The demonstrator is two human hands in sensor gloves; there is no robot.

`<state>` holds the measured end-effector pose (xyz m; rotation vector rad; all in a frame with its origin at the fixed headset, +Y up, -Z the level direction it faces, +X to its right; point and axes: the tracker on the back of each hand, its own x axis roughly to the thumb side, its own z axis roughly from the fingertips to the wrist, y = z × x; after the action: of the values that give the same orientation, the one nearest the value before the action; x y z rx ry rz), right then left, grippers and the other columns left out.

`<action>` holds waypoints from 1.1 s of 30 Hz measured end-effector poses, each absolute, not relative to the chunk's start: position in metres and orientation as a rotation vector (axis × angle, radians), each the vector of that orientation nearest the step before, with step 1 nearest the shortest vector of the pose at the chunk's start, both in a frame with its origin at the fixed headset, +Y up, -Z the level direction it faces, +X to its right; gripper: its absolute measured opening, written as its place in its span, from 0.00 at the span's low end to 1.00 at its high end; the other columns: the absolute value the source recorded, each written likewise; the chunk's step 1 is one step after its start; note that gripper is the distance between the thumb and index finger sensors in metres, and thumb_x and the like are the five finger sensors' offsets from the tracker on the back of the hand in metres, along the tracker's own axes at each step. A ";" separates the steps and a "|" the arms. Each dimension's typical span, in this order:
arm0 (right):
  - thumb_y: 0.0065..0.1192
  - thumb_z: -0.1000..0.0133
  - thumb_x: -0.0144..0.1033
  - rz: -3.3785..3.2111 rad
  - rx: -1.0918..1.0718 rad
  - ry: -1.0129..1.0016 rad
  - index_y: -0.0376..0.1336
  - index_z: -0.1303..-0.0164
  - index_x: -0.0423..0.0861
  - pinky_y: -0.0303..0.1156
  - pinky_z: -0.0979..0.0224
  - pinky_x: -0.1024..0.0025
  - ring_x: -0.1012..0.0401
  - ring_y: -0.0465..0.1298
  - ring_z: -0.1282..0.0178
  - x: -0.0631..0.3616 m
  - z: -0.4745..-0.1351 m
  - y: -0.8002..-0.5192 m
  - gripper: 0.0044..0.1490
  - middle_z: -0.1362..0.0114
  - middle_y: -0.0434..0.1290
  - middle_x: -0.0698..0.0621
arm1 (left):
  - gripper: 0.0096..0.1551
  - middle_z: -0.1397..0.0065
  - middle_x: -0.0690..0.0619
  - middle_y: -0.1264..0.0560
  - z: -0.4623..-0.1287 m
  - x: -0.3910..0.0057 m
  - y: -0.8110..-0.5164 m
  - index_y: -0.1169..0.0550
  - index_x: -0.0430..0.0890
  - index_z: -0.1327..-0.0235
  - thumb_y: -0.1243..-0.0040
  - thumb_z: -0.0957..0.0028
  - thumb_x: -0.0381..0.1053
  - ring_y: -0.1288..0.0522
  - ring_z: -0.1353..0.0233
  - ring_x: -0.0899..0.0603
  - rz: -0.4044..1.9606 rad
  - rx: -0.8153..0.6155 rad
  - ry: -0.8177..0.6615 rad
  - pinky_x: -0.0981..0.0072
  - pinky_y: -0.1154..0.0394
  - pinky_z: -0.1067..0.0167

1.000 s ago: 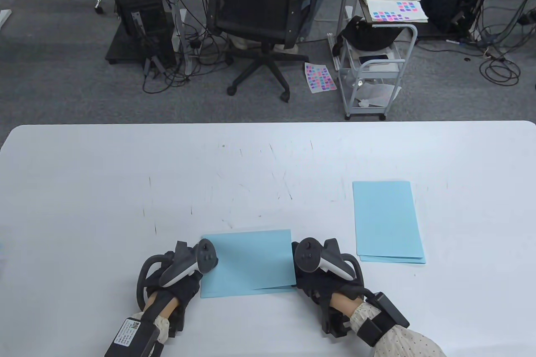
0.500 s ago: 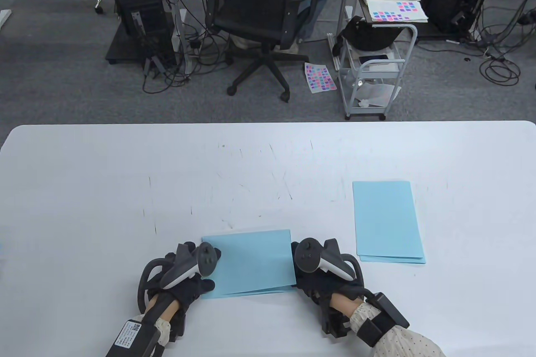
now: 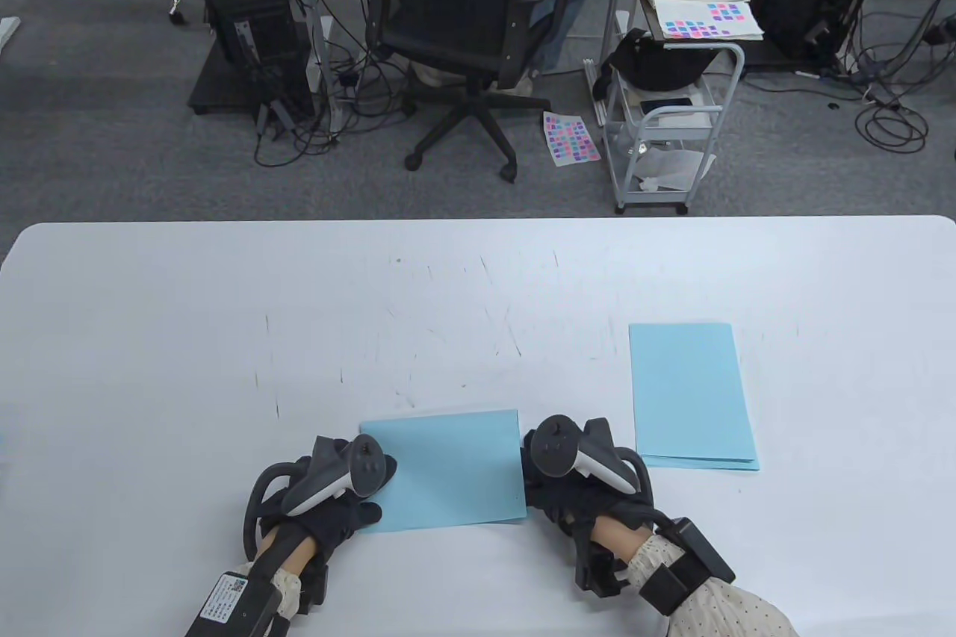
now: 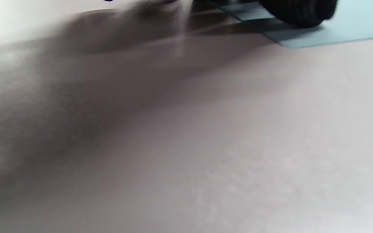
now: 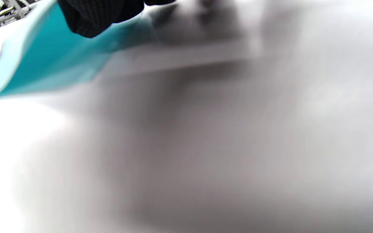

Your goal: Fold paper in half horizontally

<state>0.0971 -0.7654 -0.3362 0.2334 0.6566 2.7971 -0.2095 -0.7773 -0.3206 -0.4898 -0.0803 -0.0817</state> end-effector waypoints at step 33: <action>0.57 0.45 0.46 2.938 0.336 0.621 0.49 0.23 0.65 0.28 0.21 0.35 0.51 0.32 0.14 -0.014 -0.366 -0.777 0.39 0.13 0.45 0.65 | 0.40 0.17 0.74 0.51 -0.316 -0.190 -0.779 0.46 0.78 0.32 0.46 0.60 0.65 0.51 0.13 0.51 -0.128 -0.466 -0.109 0.46 0.47 0.16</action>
<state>-0.0145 -0.7770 -0.3658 0.3359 0.6210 2.9377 -0.1896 -0.7790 -0.3163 -0.4661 -0.1088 -0.1276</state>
